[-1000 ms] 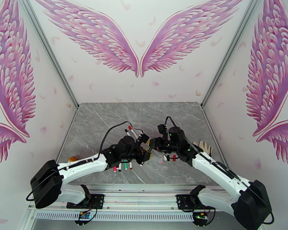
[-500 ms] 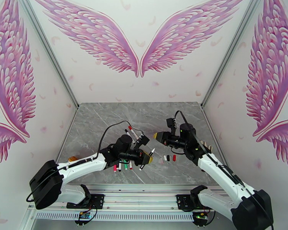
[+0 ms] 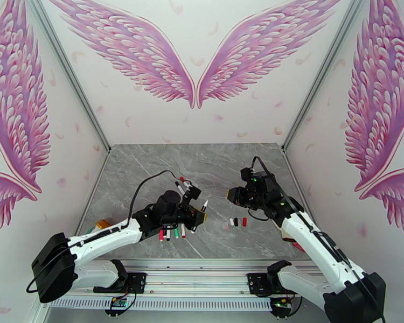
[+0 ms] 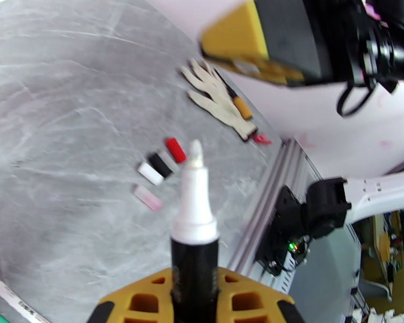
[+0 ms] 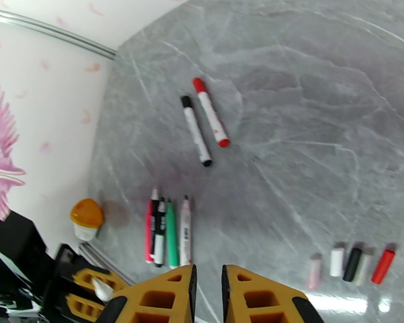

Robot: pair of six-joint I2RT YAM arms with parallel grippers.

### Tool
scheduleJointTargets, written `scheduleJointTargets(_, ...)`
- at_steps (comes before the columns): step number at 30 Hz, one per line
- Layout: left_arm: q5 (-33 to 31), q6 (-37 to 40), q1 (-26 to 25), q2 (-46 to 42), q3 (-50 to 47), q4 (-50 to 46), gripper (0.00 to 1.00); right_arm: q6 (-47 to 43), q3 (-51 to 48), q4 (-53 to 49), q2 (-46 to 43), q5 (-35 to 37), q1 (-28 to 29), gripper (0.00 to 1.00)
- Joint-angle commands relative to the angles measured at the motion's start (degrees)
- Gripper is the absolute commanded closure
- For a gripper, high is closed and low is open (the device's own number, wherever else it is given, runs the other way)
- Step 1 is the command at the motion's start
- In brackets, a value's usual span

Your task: Open the pen caps

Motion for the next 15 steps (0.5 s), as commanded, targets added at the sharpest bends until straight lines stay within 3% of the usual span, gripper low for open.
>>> scheduleJointTargets(1, -4.8, -1.9, 0.5, -1.6, -1.3, 2.0, 0.9, -3.1, 0.4, -11.1, 1.5, 6.5, -0.5, 0.88)
scheduleJointTargets(10, -6.9, 0.1, 0.5, -3.9, -1.4, -1.8, 0.9, -1.3, -3.5, -13.2, 5.7, 18.1, -2.7, 0.9)
scheduleJointTargets(15, -7.1, 0.9, 0.6, -4.3, -3.4, -2.4, 0.9, -1.4, -5.3, -12.9, 8.0, 19.7, -5.2, 0.91)
